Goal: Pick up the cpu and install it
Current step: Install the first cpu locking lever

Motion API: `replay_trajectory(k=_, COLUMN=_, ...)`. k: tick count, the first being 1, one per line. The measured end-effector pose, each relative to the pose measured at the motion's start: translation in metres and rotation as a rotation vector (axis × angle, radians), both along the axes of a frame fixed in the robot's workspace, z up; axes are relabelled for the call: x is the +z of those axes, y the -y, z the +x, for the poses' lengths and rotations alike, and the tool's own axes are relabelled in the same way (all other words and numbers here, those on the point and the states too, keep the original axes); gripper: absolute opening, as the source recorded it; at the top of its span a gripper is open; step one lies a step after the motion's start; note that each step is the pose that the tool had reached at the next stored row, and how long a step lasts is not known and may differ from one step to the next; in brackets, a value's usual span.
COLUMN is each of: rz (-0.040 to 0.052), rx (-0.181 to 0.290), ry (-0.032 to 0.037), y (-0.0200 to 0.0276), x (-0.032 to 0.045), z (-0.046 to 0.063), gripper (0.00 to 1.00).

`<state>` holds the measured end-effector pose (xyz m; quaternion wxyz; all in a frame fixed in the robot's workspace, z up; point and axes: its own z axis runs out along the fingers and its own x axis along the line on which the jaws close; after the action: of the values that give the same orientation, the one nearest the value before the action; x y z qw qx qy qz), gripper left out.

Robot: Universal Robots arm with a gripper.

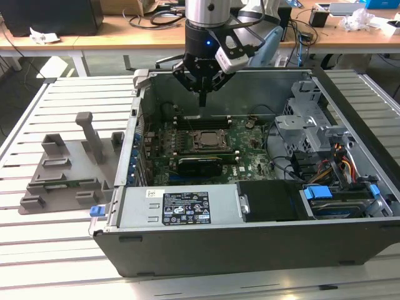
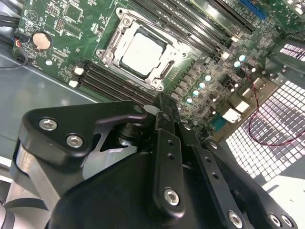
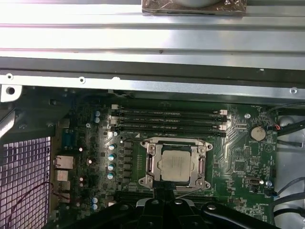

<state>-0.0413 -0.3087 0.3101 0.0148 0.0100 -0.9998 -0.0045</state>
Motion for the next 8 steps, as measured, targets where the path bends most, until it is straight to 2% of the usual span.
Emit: replay_trajectory(k=8, rz=0.0000, rx=0.000, ry=0.0000, y=0.0000, x=-0.0001, z=-0.0042, gripper=0.11)
